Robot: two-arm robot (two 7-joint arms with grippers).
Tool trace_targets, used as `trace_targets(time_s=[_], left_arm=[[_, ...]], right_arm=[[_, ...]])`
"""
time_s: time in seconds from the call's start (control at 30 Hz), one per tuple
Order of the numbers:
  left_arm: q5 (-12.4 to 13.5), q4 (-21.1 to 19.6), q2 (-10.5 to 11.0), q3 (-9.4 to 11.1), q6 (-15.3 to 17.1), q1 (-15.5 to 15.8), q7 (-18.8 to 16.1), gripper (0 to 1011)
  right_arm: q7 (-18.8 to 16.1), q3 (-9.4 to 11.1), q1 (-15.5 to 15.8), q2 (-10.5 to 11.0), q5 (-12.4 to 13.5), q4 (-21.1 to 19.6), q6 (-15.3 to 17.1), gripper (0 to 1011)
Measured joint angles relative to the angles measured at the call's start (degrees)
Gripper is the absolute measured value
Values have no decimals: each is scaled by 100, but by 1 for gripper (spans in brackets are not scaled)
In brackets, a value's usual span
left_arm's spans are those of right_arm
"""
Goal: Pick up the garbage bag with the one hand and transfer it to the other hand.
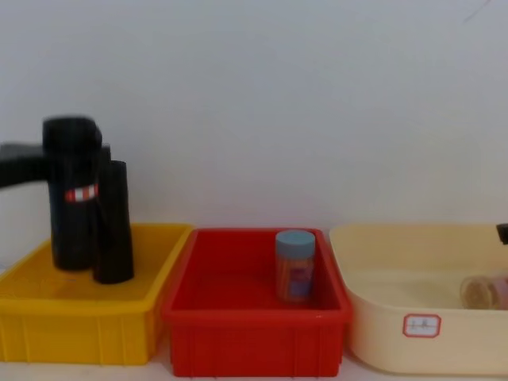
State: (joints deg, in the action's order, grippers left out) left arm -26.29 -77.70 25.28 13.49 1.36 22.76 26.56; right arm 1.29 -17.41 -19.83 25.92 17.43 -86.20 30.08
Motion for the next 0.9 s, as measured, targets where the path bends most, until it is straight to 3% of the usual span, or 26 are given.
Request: trace_targets(time_s=[0.2, 0.4, 0.6, 0.67, 0.7, 0.9], left_arm=[[-277, -309, 113, -164, -58, 53, 239, 400], [-547, -256, 158, -243, -137, 241, 581, 400], [-766, 267, 109, -176, -209, 618, 1038, 400], [-832, 692, 23, -70, -261, 879, 1328, 400], [-832, 692, 23, -70, -261, 879, 1328, 400], [-863, 1659, -236, 215, -411, 1456, 1865, 400]], right_arm=[[53, 43, 39, 10, -8, 0, 25, 1000], [86, 68, 59, 17, -11, 0, 38, 1000], [96, 78, 71, 26, -26, -3, 45, 1000], [90, 70, 71, 39, -36, -26, 43, 1000], [80, 66, 71, 46, -45, -38, 39, 1000], [-61, -3, 84, 136, -107, -219, -40, 1000]])
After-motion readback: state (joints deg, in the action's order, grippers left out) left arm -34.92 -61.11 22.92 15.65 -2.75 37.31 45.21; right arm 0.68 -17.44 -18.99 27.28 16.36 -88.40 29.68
